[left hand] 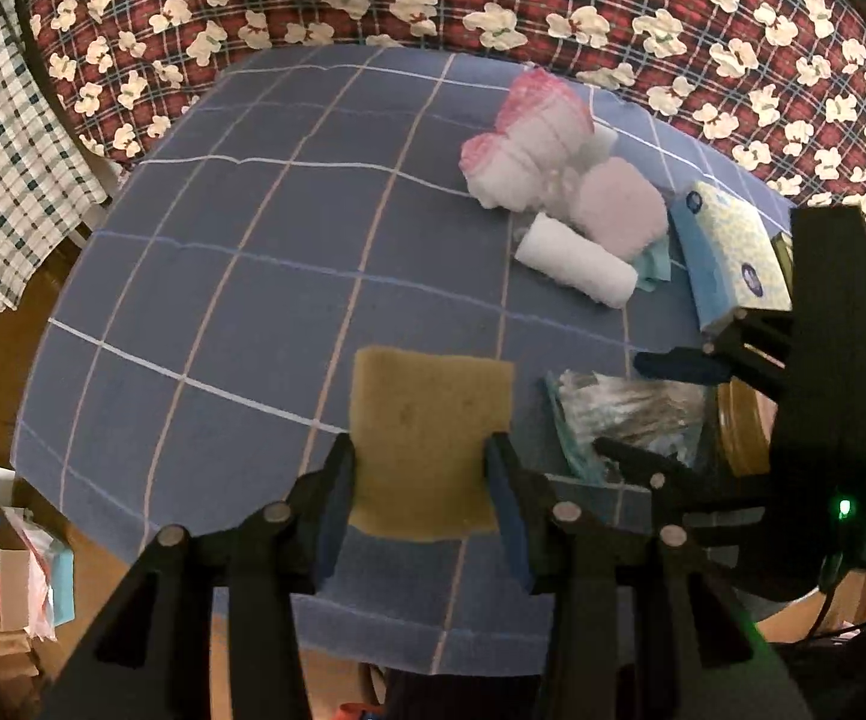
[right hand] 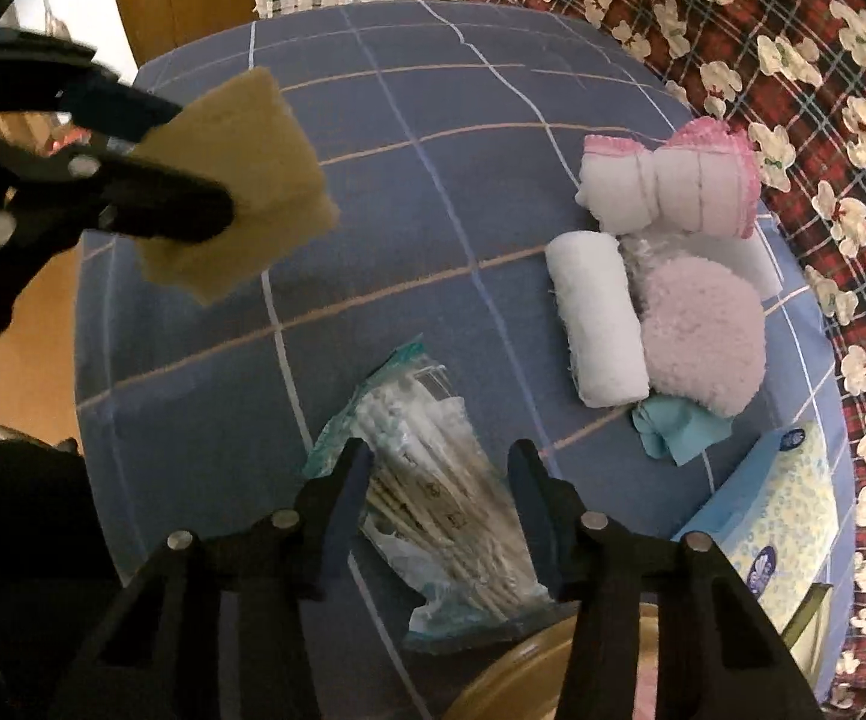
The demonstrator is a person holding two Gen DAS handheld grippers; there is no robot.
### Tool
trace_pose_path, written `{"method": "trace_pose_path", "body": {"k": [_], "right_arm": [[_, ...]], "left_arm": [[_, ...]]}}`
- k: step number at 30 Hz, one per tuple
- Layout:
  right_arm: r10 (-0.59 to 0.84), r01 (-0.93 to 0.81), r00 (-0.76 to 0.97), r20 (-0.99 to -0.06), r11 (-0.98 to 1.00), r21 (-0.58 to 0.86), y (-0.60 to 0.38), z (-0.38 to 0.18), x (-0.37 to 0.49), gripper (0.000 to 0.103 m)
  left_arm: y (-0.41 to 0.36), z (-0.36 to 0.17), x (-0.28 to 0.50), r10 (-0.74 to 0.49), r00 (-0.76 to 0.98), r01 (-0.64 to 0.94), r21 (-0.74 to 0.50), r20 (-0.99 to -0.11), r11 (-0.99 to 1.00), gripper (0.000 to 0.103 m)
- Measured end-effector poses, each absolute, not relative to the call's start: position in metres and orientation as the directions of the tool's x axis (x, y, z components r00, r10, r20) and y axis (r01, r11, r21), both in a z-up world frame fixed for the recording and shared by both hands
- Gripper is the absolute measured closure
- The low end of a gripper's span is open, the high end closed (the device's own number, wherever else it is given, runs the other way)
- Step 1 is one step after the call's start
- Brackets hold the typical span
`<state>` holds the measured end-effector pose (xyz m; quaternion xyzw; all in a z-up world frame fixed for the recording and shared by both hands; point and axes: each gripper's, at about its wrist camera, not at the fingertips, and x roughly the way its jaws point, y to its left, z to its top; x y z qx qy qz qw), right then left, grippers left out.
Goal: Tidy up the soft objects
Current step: 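Grasp the clear bag of cotton swabs with the right tool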
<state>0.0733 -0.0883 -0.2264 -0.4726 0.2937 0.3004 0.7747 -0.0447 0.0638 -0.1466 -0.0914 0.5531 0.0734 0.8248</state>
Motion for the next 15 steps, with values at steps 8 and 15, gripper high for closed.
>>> {"method": "trace_pose_path", "body": {"k": [8,15], "right_arm": [[0.239,-0.747,0.634,-0.735,0.435,-0.503,-0.091,-0.222,0.073,0.070],[0.292,-0.722,0.651,-0.701,0.523,-0.453,-0.093,-0.199,0.073,0.072]], "left_arm": [[0.056,-0.145,-0.052,0.021,0.377,-0.211,-0.064,-0.926,0.975,0.061],[0.072,-0.141,-0.034,0.005,0.423,-0.211,-0.094,-0.906,0.973,0.061]]}}
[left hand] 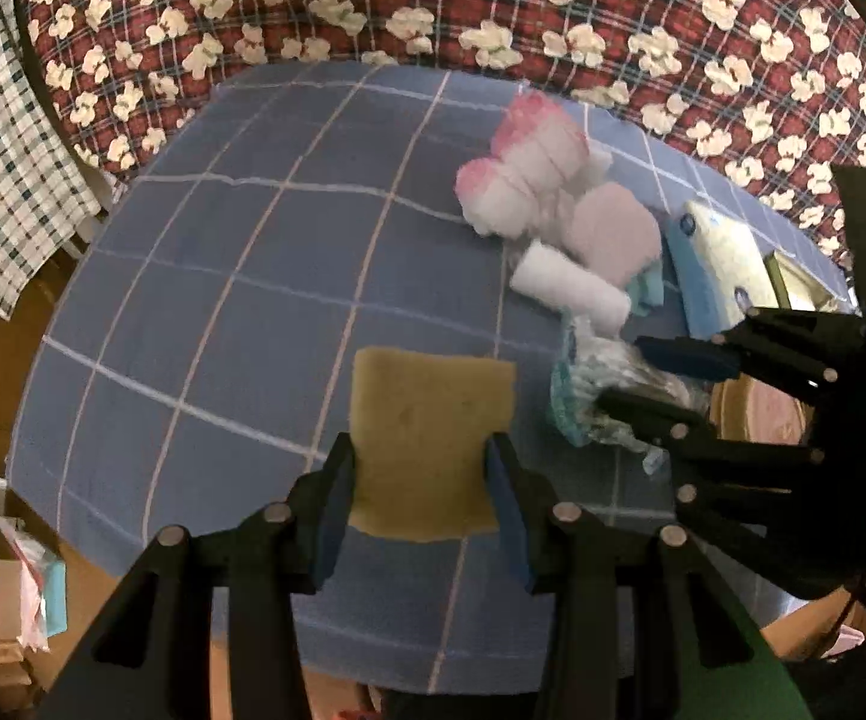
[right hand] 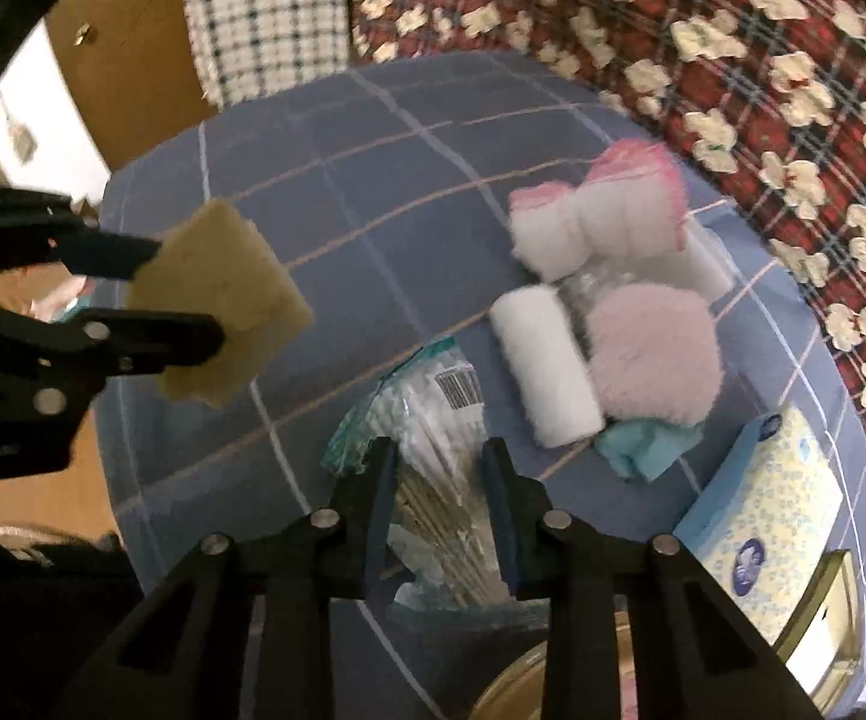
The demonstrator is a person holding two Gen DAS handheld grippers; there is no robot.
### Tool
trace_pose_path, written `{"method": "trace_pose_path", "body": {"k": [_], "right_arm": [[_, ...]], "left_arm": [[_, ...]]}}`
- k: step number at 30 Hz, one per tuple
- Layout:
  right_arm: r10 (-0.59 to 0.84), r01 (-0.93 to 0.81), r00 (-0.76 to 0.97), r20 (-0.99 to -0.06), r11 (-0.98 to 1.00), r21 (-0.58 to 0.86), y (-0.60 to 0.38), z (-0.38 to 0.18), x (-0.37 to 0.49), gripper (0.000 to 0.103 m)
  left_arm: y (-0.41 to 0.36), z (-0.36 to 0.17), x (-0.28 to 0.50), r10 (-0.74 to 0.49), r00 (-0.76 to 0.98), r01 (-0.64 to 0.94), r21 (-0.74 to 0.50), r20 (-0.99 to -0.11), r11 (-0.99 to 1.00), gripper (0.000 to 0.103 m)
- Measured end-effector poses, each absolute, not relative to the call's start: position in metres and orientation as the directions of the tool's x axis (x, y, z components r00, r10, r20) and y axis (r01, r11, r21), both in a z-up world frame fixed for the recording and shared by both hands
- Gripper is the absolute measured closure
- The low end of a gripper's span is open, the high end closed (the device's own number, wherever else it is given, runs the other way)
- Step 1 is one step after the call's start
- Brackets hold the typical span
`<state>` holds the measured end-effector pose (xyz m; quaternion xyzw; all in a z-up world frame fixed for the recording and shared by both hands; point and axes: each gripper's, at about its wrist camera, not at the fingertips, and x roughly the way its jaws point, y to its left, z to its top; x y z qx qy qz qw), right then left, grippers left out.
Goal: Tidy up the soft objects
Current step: 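Grasp the clear bag of cotton swabs with the right tool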
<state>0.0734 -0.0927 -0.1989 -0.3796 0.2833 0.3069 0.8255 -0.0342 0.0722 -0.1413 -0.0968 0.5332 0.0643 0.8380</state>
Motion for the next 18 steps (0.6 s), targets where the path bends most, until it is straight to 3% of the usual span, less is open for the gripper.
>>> {"method": "trace_pose_path", "body": {"k": [10,18], "right_arm": [[0.342,-0.672,0.680,-0.649,0.645,-0.364,-0.092,-0.175,0.069,0.072],[0.354,-0.685,0.657,-0.666,0.649,-0.331,-0.109,-0.167,0.073,0.072]], "left_arm": [[0.074,-0.149,-0.031,-0.001,0.400,-0.212,-0.094,-0.917,0.973,0.061],[0.049,-0.141,-0.028,0.003,0.391,-0.173,-0.070,-0.920,0.982,0.061]]}}
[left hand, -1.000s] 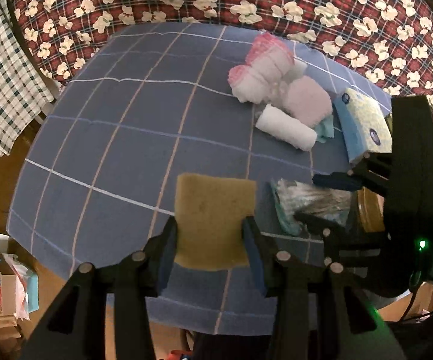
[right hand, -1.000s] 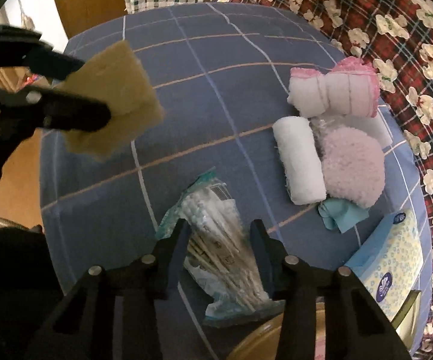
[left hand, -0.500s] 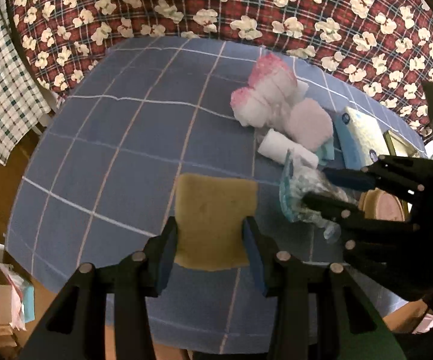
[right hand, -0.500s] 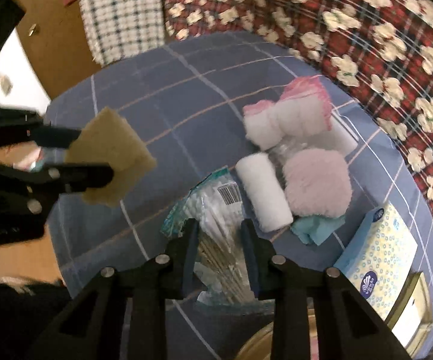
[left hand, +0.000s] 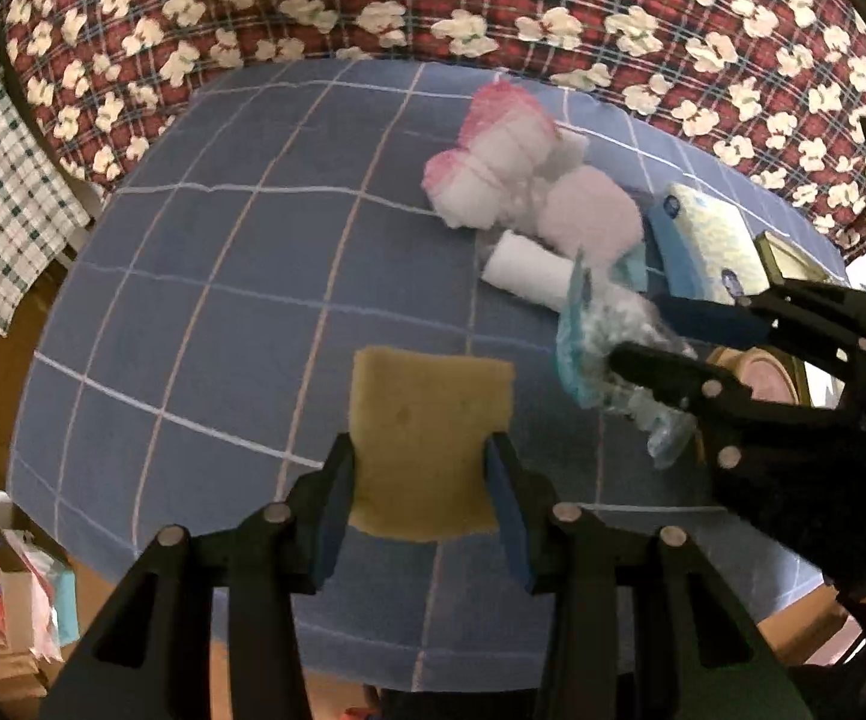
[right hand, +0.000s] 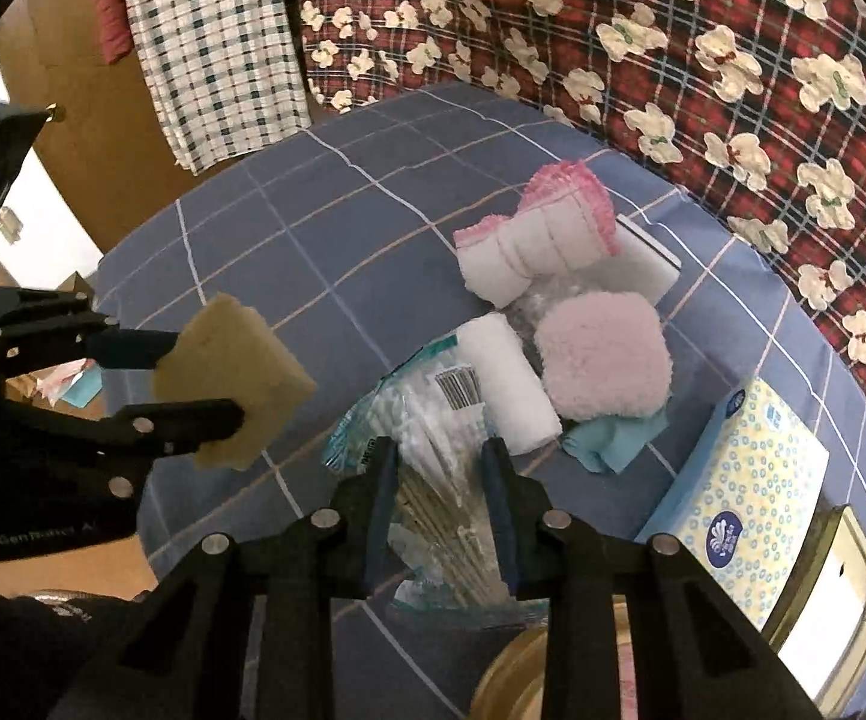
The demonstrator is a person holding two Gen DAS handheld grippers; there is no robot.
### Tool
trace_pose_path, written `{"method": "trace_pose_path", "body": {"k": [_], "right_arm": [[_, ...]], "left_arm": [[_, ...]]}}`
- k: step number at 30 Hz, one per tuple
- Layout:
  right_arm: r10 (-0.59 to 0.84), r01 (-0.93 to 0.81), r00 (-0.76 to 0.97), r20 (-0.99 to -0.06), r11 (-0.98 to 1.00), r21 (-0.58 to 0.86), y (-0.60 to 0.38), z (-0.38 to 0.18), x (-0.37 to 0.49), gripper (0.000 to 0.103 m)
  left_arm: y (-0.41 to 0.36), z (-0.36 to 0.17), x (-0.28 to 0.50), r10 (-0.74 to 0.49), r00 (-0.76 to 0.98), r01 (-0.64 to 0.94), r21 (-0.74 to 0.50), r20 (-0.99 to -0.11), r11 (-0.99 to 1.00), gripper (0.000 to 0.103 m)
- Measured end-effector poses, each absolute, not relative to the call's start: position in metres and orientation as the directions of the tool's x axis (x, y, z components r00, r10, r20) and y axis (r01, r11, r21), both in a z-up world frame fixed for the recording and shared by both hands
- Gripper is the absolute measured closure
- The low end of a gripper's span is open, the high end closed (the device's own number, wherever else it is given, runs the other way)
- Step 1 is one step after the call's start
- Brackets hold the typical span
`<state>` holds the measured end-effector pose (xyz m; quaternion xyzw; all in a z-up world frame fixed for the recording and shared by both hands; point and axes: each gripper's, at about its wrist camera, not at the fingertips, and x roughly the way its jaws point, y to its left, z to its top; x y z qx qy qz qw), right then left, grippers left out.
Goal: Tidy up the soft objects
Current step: 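Grasp the clear bag of cotton swabs with the right tool, then carry the sponge toward the white tray while the right tool carries the swab bag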
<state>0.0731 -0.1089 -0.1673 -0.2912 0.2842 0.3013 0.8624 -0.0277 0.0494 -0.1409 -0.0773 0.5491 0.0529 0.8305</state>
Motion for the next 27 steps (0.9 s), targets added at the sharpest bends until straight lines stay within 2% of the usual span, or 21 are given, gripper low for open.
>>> {"method": "trace_pose_path", "body": {"k": [27], "right_arm": [[0.394,-0.686,0.683,-0.615,0.634,-0.357,-0.124,-0.142,0.073,0.072]], "left_arm": [[0.038,-0.124,-0.002,0.022,0.411,-0.148,-0.043,-0.911,0.988,0.061]]}}
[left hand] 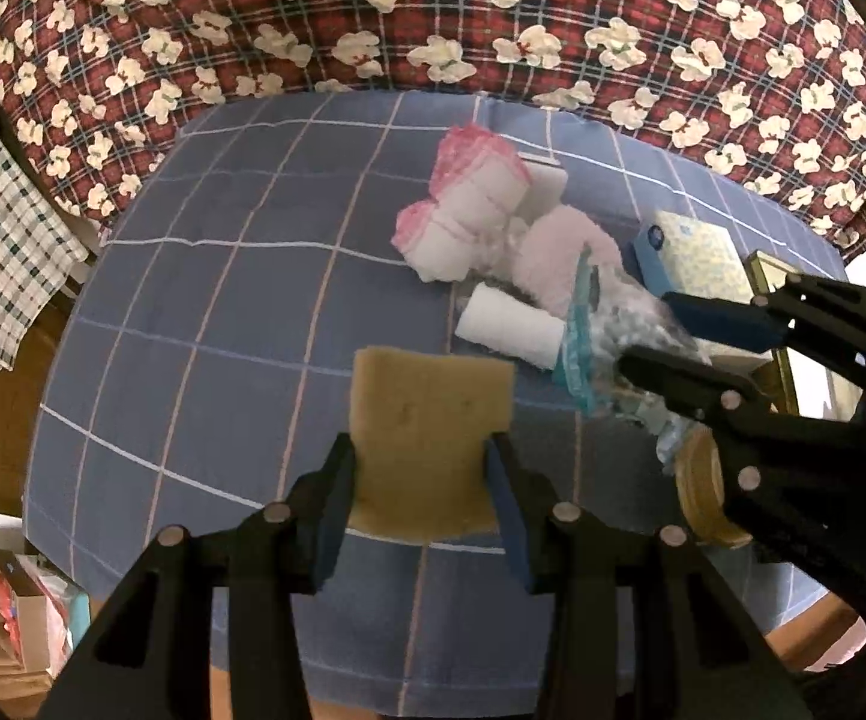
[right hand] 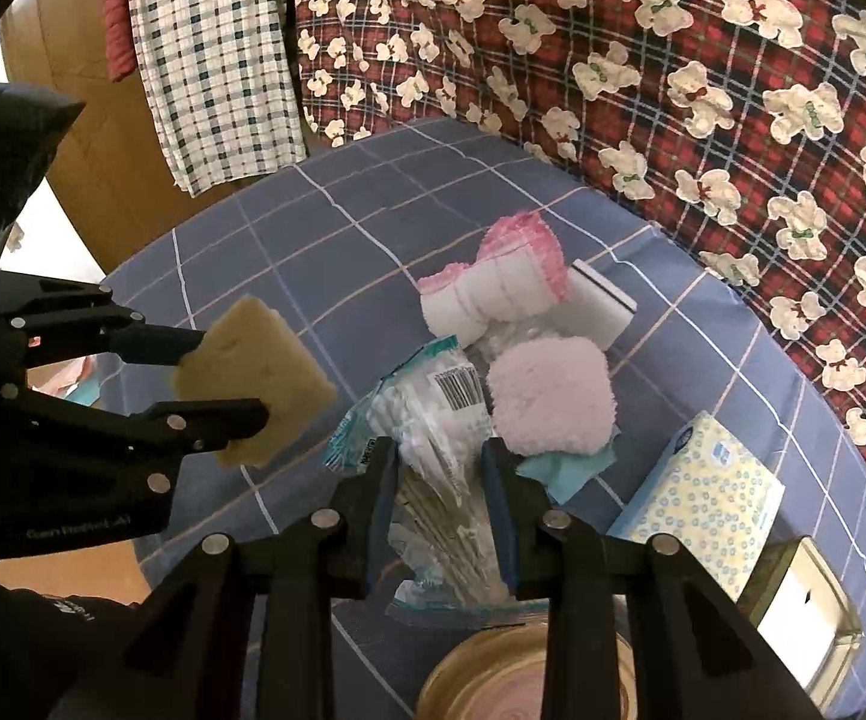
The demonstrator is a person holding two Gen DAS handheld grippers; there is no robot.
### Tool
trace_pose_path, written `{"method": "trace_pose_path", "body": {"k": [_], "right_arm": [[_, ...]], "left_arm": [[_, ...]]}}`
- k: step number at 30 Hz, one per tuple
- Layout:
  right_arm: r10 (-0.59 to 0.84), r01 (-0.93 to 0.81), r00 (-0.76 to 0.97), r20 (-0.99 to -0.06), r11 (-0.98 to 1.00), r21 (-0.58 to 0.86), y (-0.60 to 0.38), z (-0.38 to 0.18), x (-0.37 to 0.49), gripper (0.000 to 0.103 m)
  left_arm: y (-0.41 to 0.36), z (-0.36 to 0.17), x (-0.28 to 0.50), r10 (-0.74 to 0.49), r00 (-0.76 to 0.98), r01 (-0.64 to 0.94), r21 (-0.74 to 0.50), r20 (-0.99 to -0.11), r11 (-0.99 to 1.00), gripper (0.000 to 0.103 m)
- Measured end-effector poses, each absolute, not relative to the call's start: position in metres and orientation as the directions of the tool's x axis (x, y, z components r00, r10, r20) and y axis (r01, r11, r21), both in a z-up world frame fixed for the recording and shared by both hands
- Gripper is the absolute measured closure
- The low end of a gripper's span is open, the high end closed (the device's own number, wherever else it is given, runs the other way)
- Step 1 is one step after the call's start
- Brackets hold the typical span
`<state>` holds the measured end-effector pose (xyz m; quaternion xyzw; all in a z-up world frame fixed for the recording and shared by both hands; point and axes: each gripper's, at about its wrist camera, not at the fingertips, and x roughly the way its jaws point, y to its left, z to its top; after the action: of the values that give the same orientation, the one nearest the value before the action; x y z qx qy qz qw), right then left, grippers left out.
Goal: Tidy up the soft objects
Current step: 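Carry the sponge toward the white tray while the right tool carries the swab bag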
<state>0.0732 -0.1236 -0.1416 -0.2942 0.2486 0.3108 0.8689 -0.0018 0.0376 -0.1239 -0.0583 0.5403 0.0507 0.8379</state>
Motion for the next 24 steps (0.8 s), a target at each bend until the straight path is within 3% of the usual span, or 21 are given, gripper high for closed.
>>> {"method": "trace_pose_path", "body": {"k": [24], "right_arm": [[0.387,-0.617,0.745,-0.543,0.708,-0.342,-0.155,-0.120,0.066,0.072]], "left_arm": [[0.010,-0.103,0.018,-0.008,0.458,-0.058,-0.038,-0.889,0.998,0.061]]}}
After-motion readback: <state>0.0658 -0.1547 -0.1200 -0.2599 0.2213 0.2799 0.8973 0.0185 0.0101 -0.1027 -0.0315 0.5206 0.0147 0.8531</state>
